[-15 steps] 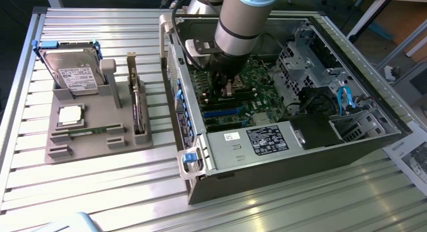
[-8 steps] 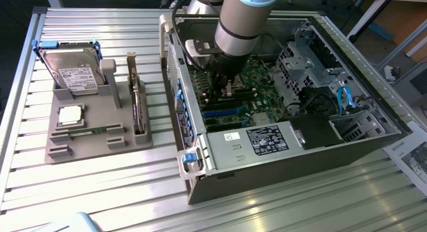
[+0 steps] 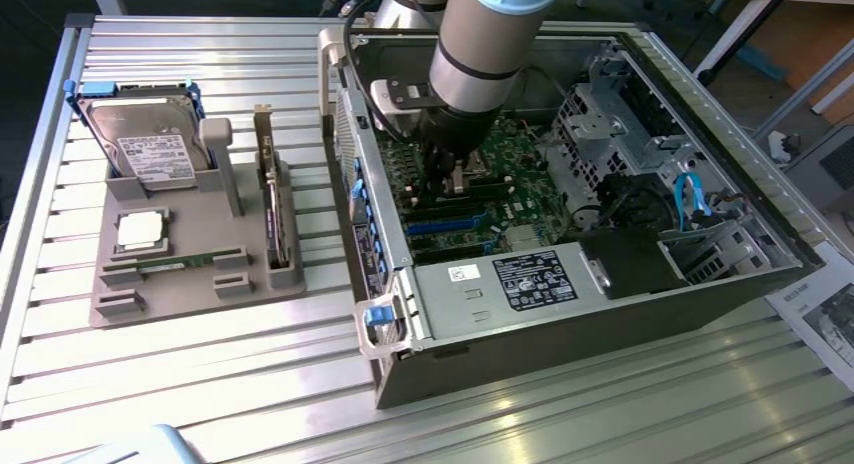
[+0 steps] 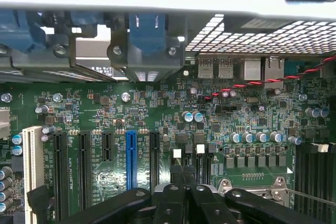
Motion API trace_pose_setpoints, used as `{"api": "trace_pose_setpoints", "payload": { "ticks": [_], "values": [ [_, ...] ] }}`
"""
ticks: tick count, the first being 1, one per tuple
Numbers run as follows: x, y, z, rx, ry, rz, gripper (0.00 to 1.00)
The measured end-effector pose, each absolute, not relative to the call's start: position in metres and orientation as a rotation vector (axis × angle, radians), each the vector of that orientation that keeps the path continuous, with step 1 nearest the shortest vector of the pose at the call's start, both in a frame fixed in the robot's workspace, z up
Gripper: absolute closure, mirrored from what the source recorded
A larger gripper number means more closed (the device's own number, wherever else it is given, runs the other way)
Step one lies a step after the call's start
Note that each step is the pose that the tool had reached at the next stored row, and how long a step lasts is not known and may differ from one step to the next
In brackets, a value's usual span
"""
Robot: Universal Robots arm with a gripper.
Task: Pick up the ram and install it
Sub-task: 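Press down the ram until it locks into place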
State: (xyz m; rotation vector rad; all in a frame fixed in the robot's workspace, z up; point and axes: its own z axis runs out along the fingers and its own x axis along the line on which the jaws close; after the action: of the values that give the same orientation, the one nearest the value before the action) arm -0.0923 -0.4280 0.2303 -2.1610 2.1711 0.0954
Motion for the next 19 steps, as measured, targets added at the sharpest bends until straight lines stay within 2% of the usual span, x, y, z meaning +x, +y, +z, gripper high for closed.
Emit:
{"api": "trace_pose_setpoints", "payload": {
  "ticks": [7, 19],
  "values": [
    [-0.092, -0.428, 0.232, -2.159, 2.169, 0.097, 0.90],
    [-0.089, -0.428, 0.263, -2.168, 2.180, 0.116, 0.90]
  ]
}}
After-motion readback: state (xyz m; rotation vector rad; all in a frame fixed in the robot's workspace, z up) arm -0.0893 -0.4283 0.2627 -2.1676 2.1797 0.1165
